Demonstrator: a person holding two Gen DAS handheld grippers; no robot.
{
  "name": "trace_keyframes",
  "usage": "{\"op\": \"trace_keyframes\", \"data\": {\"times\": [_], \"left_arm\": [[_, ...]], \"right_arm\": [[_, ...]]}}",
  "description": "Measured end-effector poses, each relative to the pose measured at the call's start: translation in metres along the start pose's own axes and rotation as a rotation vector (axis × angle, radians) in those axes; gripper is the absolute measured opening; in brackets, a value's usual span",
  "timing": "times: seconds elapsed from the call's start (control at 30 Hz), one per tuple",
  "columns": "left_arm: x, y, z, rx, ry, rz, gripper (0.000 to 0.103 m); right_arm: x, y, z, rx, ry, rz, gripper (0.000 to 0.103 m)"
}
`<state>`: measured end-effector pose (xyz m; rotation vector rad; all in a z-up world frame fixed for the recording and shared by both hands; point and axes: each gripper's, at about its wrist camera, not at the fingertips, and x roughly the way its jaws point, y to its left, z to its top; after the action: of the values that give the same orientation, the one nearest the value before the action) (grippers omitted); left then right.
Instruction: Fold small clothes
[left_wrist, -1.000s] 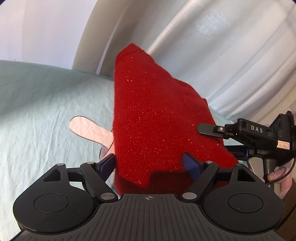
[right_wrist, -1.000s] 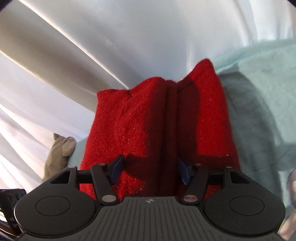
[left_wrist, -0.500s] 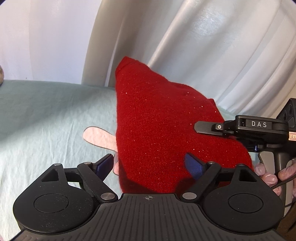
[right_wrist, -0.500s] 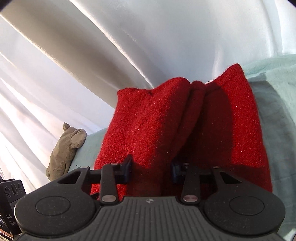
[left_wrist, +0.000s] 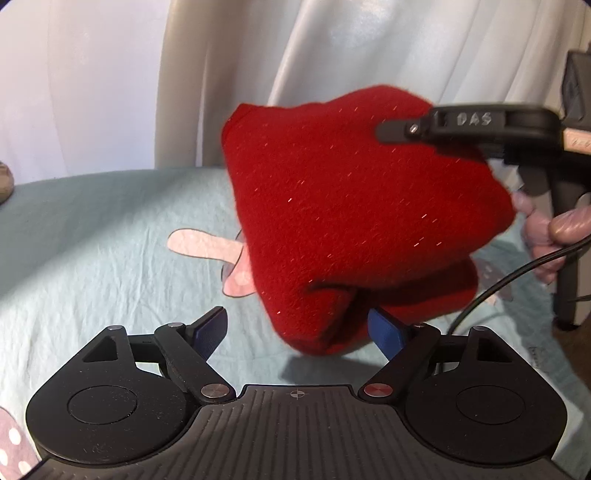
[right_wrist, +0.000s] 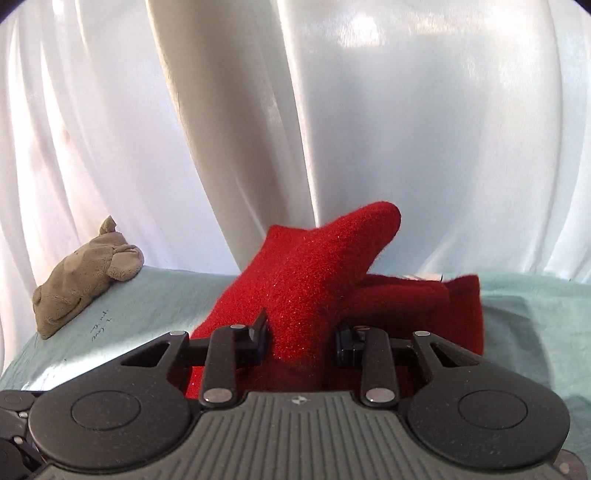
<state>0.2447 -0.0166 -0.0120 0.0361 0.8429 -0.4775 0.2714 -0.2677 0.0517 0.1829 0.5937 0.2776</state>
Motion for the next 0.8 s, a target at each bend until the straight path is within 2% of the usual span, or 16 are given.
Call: {"op": "trace_keyframes", "data": {"times": [0.07,0.2,0.27,0.33,0.43,0.47,0.53,0.63,0.7,0.8], "left_arm": [[0.014,0.0,0.001,-0.026,0.015,0.023,0.077],[0.031,0.01,0.002,-0.128,0.049,0.015,0.066],[0.032,0.012,0.0,-0.155,0.059,0.018,0.065],[0.033,0.015,-0.002,-0.178,0.073,0.007,0.065],[0.023,0.016,-0.001,-0.164,0.097,-0.022,0.067],[0.015,0.016,0.0,-0.135,0.093,-0.006,0.067],[-0.002,0.016,0.003,-0.083,0.064,0.032,0.067],[-0.026,0.024,0.016,-0.082,-0.011,0.048,0.067],[-0.028,0.026,0.029,-0.099,-0.05,0.041,0.068],[-0.014,0.015,0.045,-0.106,-0.069,0.034,0.067]], "right_arm": [[-0.01,0.0,0.004,-0.028,-0.029,-0.018,0.03],[-0.026,-0.005,0.005,-0.07,-0.056,-0.069,0.03],[-0.03,-0.011,-0.001,-0.105,-0.057,-0.118,0.03],[-0.026,-0.026,-0.014,-0.089,-0.027,-0.151,0.03],[-0.002,-0.053,-0.047,-0.076,0.092,-0.227,0.041],[-0.001,-0.061,-0.055,-0.058,0.091,-0.24,0.054],[-0.014,-0.074,-0.053,0.029,0.063,-0.256,0.07],[-0.043,-0.082,-0.042,0.132,0.003,-0.274,0.069],[-0.061,-0.071,-0.039,0.103,-0.046,-0.277,0.054],[-0.07,-0.042,-0.038,0.019,-0.082,-0.191,0.043]]}}
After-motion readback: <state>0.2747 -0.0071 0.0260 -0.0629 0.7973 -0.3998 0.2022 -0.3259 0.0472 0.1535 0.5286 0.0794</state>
